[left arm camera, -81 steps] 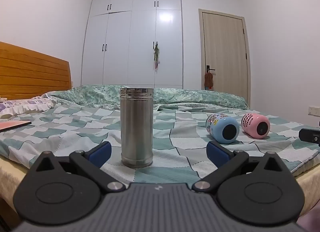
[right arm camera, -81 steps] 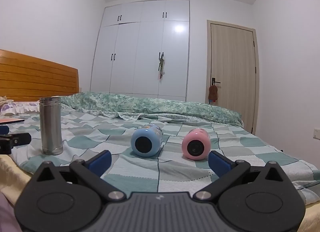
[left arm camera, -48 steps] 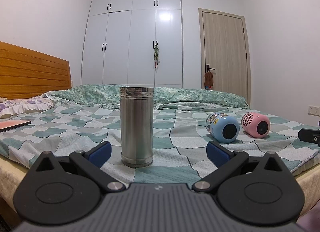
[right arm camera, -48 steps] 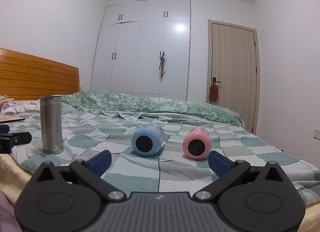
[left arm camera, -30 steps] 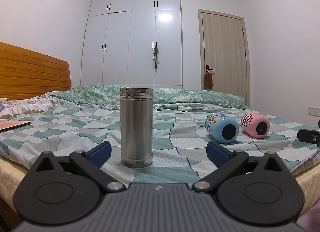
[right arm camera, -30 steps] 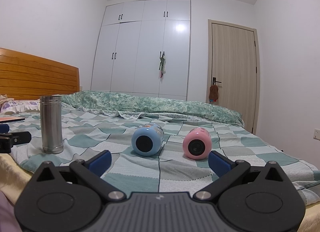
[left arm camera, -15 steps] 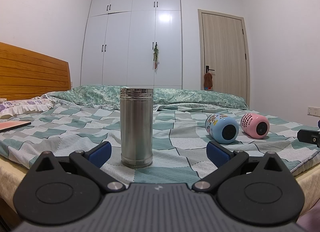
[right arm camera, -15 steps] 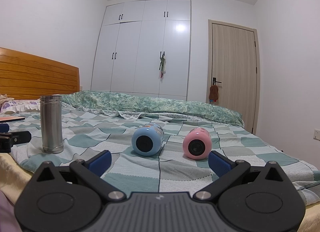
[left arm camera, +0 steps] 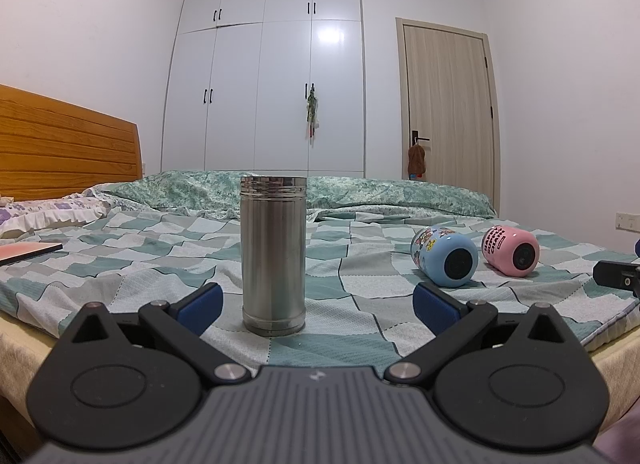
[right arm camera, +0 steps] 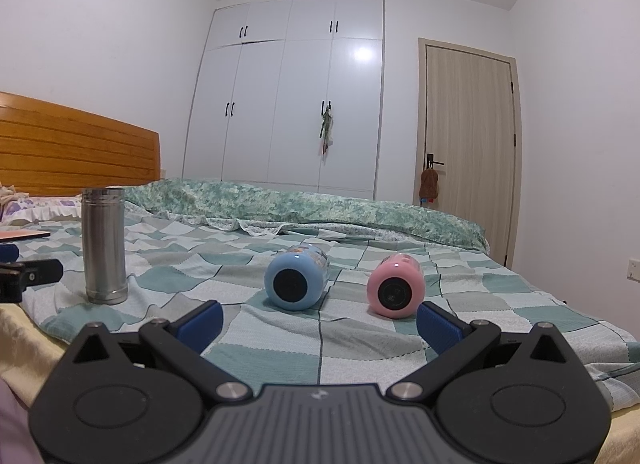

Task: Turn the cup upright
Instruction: 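Move the right tool down to the blue sticker cup and close around it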

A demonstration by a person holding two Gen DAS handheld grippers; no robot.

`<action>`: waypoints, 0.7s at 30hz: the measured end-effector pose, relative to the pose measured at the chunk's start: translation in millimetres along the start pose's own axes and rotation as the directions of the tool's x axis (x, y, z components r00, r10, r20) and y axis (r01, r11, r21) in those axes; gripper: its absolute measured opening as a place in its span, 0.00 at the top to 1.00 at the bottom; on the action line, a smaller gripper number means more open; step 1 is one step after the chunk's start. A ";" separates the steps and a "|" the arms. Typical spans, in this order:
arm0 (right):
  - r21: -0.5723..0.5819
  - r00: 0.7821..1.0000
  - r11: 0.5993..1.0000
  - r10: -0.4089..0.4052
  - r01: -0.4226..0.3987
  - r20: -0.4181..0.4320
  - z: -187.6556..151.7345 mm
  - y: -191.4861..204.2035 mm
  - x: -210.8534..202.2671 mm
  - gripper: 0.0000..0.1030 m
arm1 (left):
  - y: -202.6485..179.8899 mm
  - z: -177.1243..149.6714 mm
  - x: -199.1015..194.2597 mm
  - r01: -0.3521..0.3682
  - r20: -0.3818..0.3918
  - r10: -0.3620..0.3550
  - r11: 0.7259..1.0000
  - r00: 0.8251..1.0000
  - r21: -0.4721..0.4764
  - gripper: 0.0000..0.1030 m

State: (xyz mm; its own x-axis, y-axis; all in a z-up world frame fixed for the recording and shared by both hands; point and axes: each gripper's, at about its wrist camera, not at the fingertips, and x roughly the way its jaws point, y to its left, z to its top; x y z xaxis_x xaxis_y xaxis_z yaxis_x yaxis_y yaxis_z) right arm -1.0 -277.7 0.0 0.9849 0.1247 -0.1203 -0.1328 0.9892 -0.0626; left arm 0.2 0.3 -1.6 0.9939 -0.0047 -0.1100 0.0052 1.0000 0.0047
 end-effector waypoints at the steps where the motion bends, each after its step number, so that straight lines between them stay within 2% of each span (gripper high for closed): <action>1: 0.000 1.000 1.000 0.000 0.000 -0.001 1.6 -1.4 -2.7 0.00 | -0.7 0.7 0.3 0.003 -0.003 -0.003 1.000 1.000 0.005 0.00; 6: 0.004 0.997 0.998 0.059 -0.059 -0.053 8.0 1.8 7.7 0.00 | -8.0 8.9 7.5 0.068 -0.038 -0.067 0.997 0.997 0.048 0.00; 11: -0.014 0.992 0.995 0.100 -0.102 -0.075 27.7 5.3 24.6 0.00 | -17.8 19.7 21.7 0.120 -0.040 -0.117 0.991 0.992 0.064 0.00; 15: -0.015 0.988 0.992 0.127 -0.129 -0.087 48.6 5.5 43.1 0.00 | -24.6 32.3 41.1 0.151 -0.052 -0.147 0.986 0.988 0.076 0.00; 21: -0.017 0.985 0.989 0.145 -0.147 -0.095 75.8 1.7 70.8 0.00 | -41.0 51.0 80.2 0.226 -0.101 -0.215 0.967 0.971 0.119 0.00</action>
State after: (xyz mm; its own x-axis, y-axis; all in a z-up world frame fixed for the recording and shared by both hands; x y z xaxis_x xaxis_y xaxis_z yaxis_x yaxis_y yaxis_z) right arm 77.0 -261.3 66.5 0.9403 0.2586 -0.2215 -0.2780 0.9586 -0.0612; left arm 85.3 -41.4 40.1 0.9533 -0.2188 -0.2083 0.2428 0.9651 0.0976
